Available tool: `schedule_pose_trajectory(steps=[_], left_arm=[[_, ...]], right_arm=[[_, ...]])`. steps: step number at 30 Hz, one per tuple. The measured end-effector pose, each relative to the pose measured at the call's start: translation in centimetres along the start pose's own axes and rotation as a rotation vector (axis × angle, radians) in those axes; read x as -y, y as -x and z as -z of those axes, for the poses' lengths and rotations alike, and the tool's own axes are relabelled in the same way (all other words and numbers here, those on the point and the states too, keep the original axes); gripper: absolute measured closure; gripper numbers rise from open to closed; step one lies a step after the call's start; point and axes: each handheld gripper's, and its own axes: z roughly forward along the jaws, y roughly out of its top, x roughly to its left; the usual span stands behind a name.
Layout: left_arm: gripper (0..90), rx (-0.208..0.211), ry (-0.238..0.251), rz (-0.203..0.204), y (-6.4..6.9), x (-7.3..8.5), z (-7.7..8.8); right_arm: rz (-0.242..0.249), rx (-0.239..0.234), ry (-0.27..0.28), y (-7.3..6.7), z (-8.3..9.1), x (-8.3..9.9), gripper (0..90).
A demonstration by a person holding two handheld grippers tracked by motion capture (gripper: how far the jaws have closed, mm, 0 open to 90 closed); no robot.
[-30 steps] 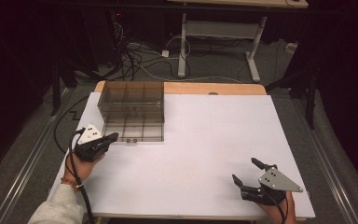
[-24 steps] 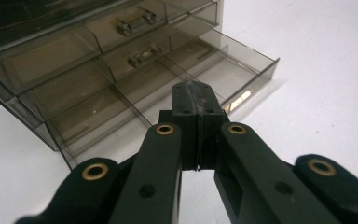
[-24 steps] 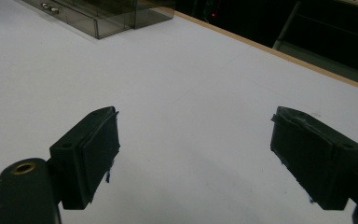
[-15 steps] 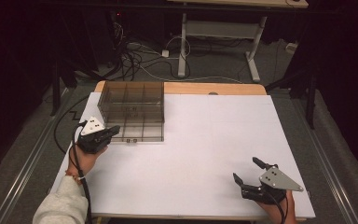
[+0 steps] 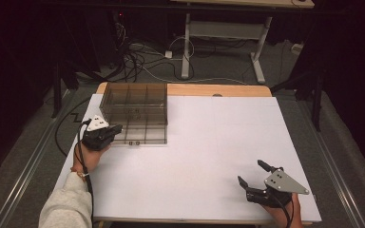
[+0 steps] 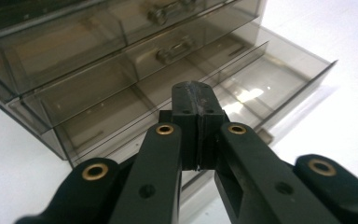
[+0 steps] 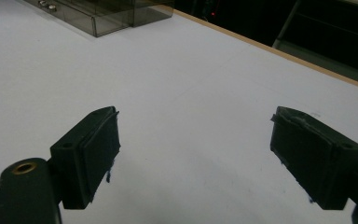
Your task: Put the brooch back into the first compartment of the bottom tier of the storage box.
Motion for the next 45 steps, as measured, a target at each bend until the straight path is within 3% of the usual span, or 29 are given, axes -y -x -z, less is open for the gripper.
schedule_pose_trajectory(steps=[14,23,27,45], left_arm=[[87.8,-0.05,-0.024,-0.015,-1.5,0.6,-1.1],[88.1,-0.047,-0.05,0.0,-1.7,1.0,-1.2],[88.1,-0.047,-0.064,-0.011,-1.6,1.2,-1.3],[84.7,-0.049,-0.031,-0.008,-1.4,1.0,-1.1]], right_arm=[[0.004,-0.012,-0.012,-0.1,-0.4,0.1,16.2],[0.011,-0.016,-0.012,-0.1,-0.3,0.1,16.4],[0.014,-0.02,-0.013,0.0,-0.3,0.2,16.4],[0.016,-0.022,-0.011,0.0,-0.2,0.2,16.7]])
